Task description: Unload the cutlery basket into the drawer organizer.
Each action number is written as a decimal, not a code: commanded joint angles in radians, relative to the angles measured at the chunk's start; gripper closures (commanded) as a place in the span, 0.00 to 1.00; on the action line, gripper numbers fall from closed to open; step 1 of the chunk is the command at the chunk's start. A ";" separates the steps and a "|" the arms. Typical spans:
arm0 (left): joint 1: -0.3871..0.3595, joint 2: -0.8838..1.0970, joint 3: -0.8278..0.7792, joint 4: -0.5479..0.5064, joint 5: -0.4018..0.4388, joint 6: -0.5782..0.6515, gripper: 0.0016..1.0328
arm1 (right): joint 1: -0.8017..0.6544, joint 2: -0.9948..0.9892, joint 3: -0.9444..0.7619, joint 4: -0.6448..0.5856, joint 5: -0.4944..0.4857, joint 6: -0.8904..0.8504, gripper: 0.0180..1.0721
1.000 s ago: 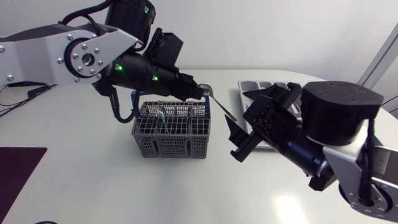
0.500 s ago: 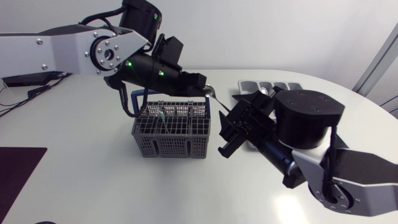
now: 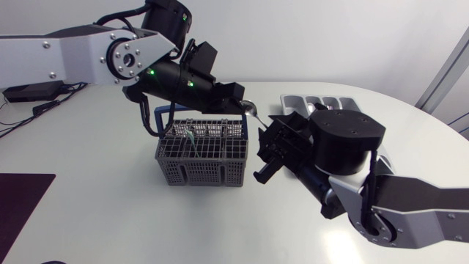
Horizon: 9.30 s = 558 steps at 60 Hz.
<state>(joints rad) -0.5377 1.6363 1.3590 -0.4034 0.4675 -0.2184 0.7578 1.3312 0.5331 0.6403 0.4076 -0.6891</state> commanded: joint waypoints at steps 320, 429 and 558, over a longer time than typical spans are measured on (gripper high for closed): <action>0.157 -0.214 -0.258 -0.207 -0.279 1.801 0.21 | -0.520 -0.503 -0.177 -0.559 -0.632 -0.280 0.07; -0.010 -0.467 -0.413 0.023 -0.537 1.769 0.97 | -0.414 -0.713 -0.245 -0.650 -0.561 -0.184 0.07; -0.189 -0.375 -0.400 0.104 -0.935 1.541 0.97 | -0.103 -0.351 -0.091 -0.430 -0.359 0.043 0.53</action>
<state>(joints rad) -0.7212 1.2751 0.9566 -0.3164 -0.4652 1.3525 0.6018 0.8623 0.3817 0.1524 0.0189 -0.6930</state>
